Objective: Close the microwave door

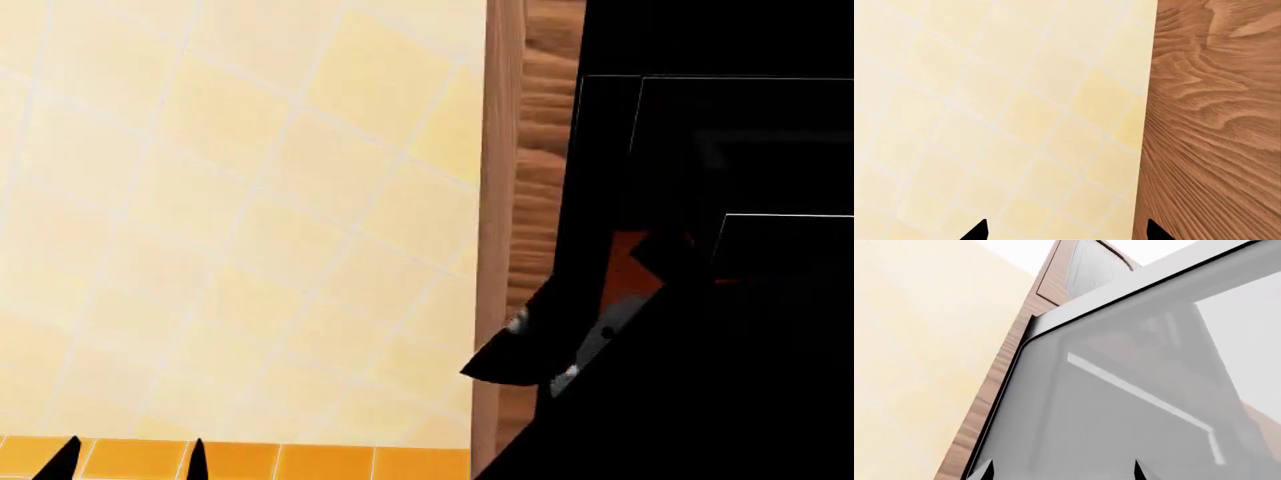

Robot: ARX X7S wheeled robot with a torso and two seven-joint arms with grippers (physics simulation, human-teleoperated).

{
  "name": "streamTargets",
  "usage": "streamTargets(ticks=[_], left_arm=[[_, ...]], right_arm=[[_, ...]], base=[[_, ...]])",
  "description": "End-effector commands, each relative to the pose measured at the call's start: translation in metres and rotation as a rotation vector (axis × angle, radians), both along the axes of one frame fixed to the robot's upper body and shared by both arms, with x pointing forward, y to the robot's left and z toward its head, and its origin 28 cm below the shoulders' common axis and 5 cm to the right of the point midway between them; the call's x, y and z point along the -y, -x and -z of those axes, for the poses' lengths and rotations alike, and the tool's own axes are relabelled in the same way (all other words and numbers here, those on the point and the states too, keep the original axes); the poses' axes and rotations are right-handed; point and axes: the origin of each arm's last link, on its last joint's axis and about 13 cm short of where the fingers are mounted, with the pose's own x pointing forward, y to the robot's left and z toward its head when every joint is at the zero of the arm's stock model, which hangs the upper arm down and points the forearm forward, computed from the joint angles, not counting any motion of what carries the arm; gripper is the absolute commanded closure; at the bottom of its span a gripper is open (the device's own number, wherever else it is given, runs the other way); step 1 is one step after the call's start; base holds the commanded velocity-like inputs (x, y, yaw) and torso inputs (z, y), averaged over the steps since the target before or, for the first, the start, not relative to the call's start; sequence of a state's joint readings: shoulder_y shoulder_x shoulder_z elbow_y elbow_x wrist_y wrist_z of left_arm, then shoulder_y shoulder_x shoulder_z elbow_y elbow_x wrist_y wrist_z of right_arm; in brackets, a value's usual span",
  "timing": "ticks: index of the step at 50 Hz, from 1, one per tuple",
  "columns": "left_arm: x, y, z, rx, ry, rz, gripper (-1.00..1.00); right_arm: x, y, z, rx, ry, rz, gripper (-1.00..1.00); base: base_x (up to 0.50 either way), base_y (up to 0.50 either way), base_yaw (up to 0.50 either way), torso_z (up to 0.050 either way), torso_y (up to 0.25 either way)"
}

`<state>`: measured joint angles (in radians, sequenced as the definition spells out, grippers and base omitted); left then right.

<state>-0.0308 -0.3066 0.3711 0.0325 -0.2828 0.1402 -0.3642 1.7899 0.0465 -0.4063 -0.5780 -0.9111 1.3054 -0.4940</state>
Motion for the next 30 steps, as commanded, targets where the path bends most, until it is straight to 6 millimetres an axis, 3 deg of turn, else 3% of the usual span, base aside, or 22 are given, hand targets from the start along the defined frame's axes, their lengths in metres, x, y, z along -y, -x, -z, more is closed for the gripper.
streamTargets(ticks=[1,18,22,30], left_arm=[[0.000,0.000,0.000,0.000,-0.001,0.000,-1.00],[0.000,0.000,0.000,0.002,-0.005,0.001,-1.00],[0.001,0.000,0.000,0.001,-0.004,0.000,-1.00],[0.001,0.000,0.000,0.001,-0.006,0.000,-1.00]], right_arm=[[0.010,-0.020,-0.003,-0.040,-0.056,-0.020,-1.00],[0.018,-0.038,-0.007,-0.070,-0.110,-0.024,-1.00],[0.020,-0.041,-0.010,-0.046,-0.139,-0.121,-1.00],[0.024,-0.045,-0.013,-0.034,-0.141,-0.083,-1.00]], base=[[0.00,0.00,0.00,0.000,0.000],[0.00,0.00,0.00,0.000,0.000],[0.00,0.00,0.00,0.000,0.000],[0.00,0.00,0.00,0.000,0.000]])
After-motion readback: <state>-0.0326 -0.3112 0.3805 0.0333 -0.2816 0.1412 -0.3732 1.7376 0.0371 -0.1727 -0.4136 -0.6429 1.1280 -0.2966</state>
